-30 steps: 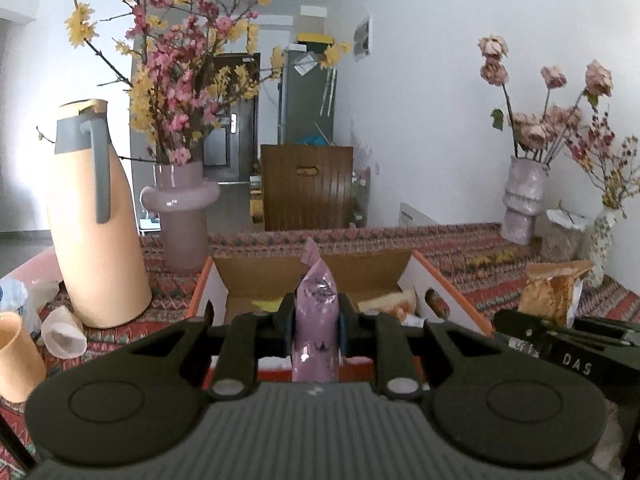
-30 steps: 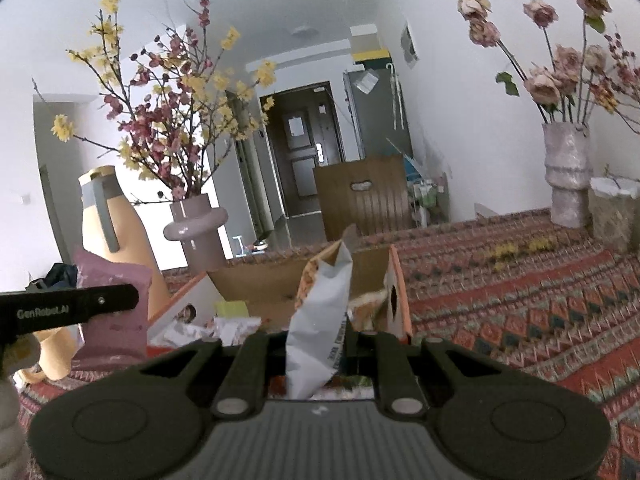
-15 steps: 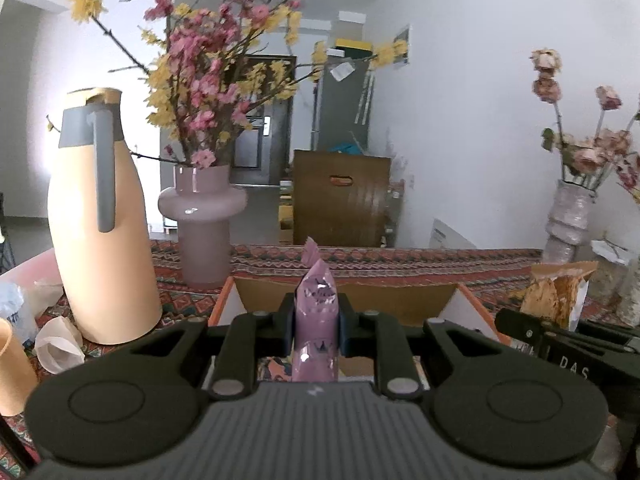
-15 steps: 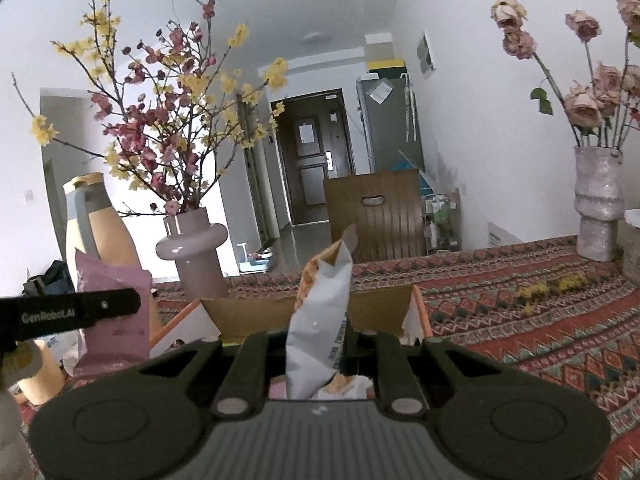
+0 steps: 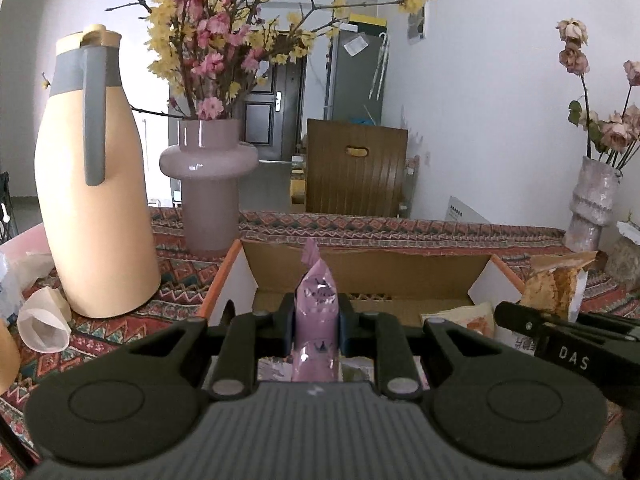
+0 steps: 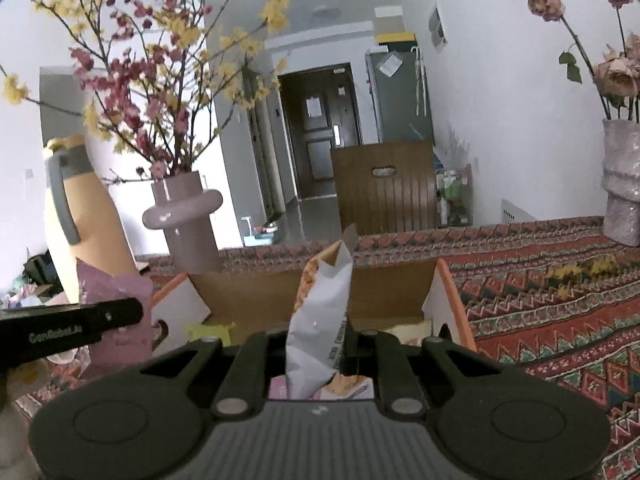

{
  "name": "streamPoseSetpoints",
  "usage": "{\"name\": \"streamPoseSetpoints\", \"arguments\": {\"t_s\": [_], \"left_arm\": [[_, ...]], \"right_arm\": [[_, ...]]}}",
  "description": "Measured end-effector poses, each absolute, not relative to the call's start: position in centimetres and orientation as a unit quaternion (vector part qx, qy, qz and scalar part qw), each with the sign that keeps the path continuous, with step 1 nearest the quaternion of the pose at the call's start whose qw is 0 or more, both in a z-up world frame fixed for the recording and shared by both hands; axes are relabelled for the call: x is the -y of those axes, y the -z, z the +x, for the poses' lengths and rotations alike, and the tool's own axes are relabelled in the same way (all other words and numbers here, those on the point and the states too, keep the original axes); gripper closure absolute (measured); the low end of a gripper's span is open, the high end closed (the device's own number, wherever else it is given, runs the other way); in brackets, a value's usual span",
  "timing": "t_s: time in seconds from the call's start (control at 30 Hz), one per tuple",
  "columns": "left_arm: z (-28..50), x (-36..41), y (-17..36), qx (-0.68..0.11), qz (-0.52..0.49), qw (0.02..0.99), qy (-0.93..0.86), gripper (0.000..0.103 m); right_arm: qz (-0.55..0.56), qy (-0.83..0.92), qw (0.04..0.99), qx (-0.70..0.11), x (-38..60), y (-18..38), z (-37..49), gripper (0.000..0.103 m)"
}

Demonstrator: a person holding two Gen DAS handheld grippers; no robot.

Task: Organize snacks
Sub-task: 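Lower both packets into the box and open both grippers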

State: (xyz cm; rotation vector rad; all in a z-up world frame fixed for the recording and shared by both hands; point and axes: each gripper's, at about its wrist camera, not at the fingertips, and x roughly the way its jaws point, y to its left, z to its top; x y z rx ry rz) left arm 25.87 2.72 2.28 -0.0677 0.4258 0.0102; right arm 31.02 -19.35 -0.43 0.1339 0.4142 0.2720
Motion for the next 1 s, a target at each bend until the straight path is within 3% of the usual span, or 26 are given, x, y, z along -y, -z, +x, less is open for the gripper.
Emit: {"name": "streamPoseSetpoints", "arguments": {"t_s": [0.07,0.1,0.17,0.2,0.27,0.33,0.37,0.43,0.47,1.0], "left_arm": [[25.7,-2.7,-2.2,-0.206,-0.038,0.978,-0.005,0.080],[25.5,-2.7,-2.2,-0.203,-0.040,0.978,-0.004,0.074],[25.2,-2.8,-2.3,-0.197,-0.042,0.980,-0.004,0.052],[25.1,-2.7,-2.4,-0.192,-0.042,0.980,-0.008,0.036],[24.7,-2.7,-2.5,-0.183,-0.043,0.982,-0.015,0.020],[24.5,-2.8,-2.6,-0.178,-0.047,0.983,-0.019,0.005],[24.4,-2.8,-2.7,-0.176,-0.049,0.983,-0.023,0.000],[24.2,-2.9,-2.7,-0.171,-0.052,0.983,-0.033,0.000],[24.2,-3.0,-2.7,-0.172,-0.054,0.983,-0.034,0.000],[24.5,-3.3,-2.2,-0.189,-0.065,0.979,-0.050,0.000]], "right_arm": [[0.066,-0.134,0.966,-0.210,19.3,0.6,31.2,0.088],[0.066,-0.135,0.965,-0.214,19.3,0.7,31.2,0.086],[0.065,-0.128,0.965,-0.219,19.2,0.9,31.2,0.085],[0.065,-0.128,0.965,-0.222,19.2,1.0,31.2,0.082],[0.066,-0.128,0.964,-0.224,19.3,1.2,31.0,0.063],[0.065,-0.122,0.966,-0.218,19.4,1.2,30.8,0.030],[0.066,-0.118,0.967,-0.213,19.5,1.1,30.6,0.023],[0.071,-0.113,0.970,-0.203,19.8,1.0,30.2,0.002],[0.074,-0.110,0.971,-0.201,19.9,0.9,30.2,0.000],[0.092,-0.095,0.971,-0.199,20.8,0.9,30.1,0.000]]}}
